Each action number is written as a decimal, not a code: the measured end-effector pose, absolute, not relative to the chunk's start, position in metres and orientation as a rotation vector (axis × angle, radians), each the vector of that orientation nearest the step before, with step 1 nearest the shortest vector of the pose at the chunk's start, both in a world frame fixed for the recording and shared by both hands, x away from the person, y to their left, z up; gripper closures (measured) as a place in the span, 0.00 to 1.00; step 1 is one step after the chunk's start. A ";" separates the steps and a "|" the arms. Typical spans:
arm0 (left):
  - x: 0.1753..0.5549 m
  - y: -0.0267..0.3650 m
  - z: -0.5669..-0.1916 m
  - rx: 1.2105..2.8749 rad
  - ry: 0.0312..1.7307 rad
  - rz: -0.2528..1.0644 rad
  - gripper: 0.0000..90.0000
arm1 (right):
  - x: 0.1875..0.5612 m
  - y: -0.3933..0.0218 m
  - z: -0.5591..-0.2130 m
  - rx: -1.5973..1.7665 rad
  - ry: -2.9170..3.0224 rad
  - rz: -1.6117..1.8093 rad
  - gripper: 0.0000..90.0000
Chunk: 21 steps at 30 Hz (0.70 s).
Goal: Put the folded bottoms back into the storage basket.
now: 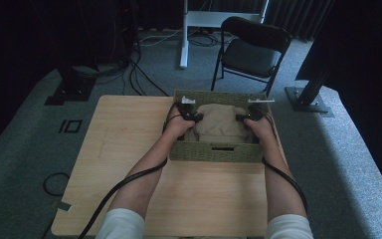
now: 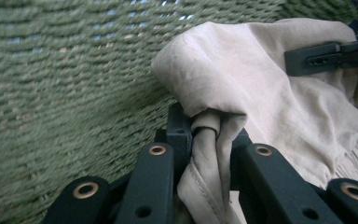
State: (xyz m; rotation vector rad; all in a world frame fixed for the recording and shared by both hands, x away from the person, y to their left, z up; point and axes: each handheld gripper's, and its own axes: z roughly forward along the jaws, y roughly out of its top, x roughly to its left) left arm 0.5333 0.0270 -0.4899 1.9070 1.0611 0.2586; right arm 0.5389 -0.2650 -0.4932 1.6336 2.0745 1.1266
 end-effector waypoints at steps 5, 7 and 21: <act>0.537 0.025 -0.497 1.914 1.095 0.257 0.88 | 0.547 -0.262 -0.501 1.685 2.091 1.091 0.91; 0.539 0.024 -0.499 1.935 1.107 0.275 0.86 | 0.549 -0.261 -0.506 1.686 2.108 1.058 0.91; 0.544 0.013 -0.511 1.972 1.130 0.386 0.52 | 0.554 -0.260 -0.515 1.733 2.102 0.918 0.66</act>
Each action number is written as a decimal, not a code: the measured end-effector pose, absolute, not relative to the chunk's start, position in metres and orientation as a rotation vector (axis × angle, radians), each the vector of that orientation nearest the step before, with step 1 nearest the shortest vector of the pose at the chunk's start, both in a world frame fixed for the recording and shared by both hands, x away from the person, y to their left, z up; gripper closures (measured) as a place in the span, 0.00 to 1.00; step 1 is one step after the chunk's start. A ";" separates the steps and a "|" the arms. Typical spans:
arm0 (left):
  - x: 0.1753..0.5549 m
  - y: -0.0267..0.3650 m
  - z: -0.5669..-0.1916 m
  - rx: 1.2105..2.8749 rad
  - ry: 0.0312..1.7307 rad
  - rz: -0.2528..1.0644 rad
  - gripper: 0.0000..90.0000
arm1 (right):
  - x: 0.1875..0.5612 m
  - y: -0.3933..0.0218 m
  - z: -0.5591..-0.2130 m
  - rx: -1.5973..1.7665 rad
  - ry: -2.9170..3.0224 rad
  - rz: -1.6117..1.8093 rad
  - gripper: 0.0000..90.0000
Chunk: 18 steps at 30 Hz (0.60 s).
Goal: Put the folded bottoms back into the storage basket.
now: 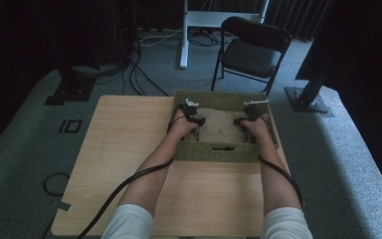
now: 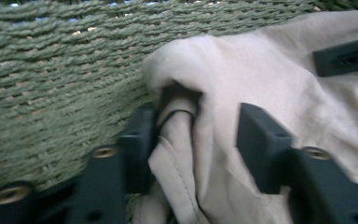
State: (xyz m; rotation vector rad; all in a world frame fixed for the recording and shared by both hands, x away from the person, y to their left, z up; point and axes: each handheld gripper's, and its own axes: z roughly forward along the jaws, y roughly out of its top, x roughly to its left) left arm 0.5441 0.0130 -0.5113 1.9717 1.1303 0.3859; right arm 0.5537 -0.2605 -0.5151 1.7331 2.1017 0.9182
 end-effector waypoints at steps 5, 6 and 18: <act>0.545 0.012 -0.510 1.965 1.115 0.469 0.28 | 0.554 -0.262 -0.517 1.707 2.117 0.883 0.45; 0.545 0.011 -0.509 1.963 1.112 0.466 0.26 | 0.554 -0.262 -0.517 1.701 2.113 0.875 0.39; 0.538 0.007 -0.486 1.975 1.016 0.464 0.20 | 0.549 -0.262 -0.495 1.611 2.087 0.997 0.16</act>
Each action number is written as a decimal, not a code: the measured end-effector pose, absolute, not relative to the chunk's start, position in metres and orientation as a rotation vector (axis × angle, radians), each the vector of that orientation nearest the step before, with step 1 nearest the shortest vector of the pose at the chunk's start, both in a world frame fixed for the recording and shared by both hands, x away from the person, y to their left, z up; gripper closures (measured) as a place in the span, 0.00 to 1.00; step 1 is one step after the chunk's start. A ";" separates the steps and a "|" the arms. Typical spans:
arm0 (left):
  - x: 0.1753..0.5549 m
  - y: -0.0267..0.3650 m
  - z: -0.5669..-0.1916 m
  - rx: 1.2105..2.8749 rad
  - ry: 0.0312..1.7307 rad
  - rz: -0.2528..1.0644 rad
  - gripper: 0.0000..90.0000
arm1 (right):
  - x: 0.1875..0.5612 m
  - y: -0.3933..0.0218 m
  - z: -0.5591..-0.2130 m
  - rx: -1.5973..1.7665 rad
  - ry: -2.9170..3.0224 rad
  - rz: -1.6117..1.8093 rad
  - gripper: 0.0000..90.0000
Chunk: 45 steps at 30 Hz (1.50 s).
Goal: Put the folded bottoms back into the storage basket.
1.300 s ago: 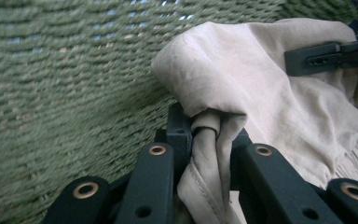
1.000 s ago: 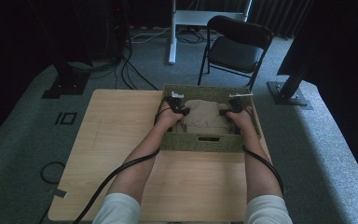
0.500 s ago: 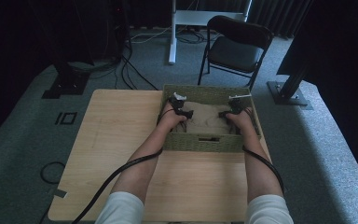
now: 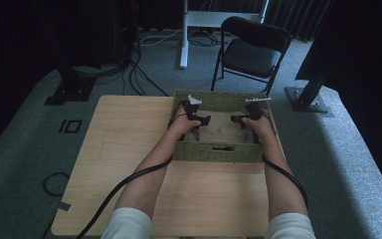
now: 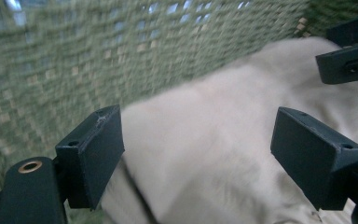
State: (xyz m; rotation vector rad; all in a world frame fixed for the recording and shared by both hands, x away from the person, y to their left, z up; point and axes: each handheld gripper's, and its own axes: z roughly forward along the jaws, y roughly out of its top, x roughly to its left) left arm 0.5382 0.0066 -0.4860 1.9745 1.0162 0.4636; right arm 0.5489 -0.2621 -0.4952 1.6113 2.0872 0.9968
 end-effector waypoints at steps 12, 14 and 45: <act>0.534 0.016 -0.456 1.957 1.013 0.469 0.20 | 0.541 -0.264 -0.456 1.539 2.016 1.122 0.15; 0.532 0.018 -0.454 1.979 1.012 0.448 0.20 | 0.540 -0.265 -0.453 1.541 2.006 1.136 0.15; 0.480 0.036 -0.410 1.880 0.887 0.367 0.21 | 0.489 -0.260 -0.412 1.283 2.025 1.359 0.15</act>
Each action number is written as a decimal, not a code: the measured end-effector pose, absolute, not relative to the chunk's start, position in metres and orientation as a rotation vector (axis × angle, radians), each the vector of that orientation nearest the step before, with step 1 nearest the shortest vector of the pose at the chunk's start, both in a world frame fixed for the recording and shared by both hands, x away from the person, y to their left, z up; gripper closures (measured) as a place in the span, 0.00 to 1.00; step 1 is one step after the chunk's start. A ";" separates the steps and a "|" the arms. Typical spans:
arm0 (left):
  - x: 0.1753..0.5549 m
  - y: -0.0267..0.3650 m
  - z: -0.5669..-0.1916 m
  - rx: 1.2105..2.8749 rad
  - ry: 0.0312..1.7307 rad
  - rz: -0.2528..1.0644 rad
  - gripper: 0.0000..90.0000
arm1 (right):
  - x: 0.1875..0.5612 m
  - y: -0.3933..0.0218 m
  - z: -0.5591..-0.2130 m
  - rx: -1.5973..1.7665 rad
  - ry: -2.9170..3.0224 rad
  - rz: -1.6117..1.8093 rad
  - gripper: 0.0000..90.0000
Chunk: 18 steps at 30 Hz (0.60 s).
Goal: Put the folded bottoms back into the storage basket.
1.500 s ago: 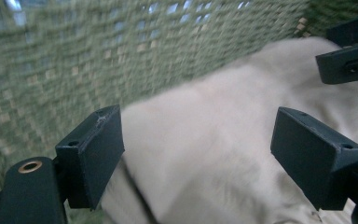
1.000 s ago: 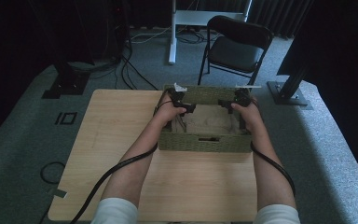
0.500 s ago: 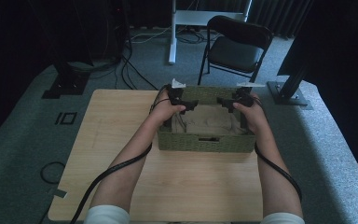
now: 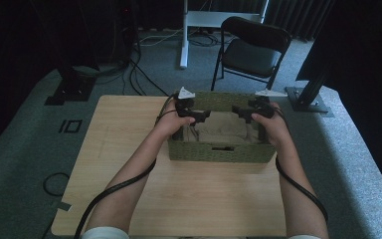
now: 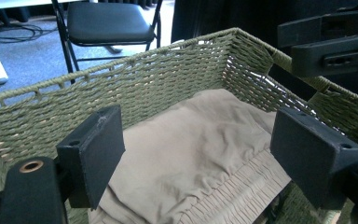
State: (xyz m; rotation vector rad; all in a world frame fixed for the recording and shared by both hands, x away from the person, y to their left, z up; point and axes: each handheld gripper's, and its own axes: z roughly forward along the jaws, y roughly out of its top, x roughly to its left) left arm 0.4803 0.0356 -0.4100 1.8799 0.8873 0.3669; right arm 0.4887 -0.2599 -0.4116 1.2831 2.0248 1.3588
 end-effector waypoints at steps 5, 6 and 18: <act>0.474 0.040 -0.409 1.854 0.892 0.372 0.21 | 0.478 -0.257 -0.409 1.241 2.046 1.375 0.15; 0.472 0.040 -0.409 1.846 0.895 0.367 0.21 | 0.476 -0.256 -0.408 1.231 2.053 1.374 0.15; 0.442 0.046 -0.399 1.845 0.815 0.355 0.20 | 0.450 -0.248 -0.400 1.153 2.085 1.416 0.15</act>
